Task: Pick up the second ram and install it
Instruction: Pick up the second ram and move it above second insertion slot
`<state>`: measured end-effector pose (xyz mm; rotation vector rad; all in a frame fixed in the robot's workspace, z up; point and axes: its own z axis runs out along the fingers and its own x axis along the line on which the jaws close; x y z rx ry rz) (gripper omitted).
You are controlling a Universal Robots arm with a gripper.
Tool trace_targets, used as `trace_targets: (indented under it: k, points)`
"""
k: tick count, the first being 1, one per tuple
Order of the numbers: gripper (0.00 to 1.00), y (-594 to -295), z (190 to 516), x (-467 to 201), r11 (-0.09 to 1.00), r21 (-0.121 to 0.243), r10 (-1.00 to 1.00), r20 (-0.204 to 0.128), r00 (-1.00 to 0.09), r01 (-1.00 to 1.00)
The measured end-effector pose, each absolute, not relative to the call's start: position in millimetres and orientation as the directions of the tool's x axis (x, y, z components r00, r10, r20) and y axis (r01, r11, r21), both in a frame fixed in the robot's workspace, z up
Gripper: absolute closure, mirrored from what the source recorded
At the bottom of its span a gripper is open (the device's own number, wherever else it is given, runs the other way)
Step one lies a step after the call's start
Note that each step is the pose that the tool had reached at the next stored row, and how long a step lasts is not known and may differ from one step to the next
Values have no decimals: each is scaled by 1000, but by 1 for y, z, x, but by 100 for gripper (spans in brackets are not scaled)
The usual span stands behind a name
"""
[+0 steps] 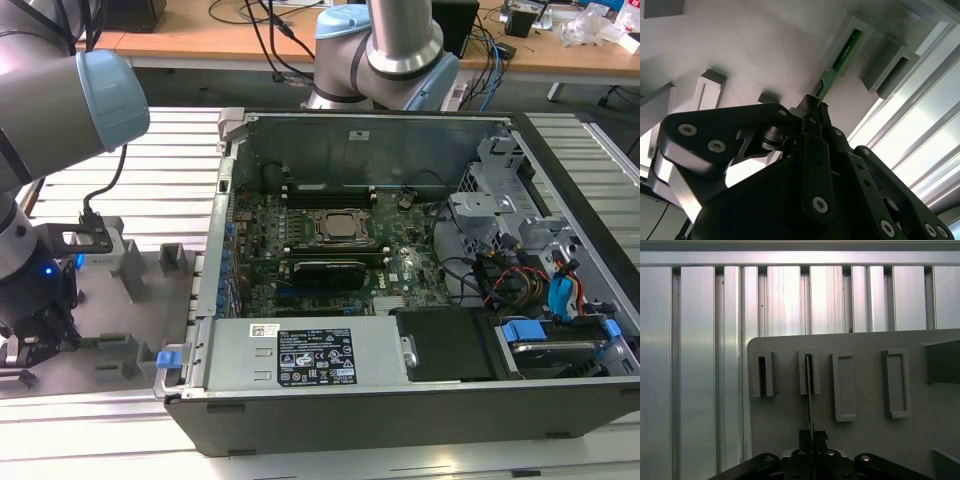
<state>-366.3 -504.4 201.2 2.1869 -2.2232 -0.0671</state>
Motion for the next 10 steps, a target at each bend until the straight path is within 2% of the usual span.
trace_targets:
  k: [10]
  points:
    - [86,-504,201,-366,16,46,-1000,-15,-17,-999]
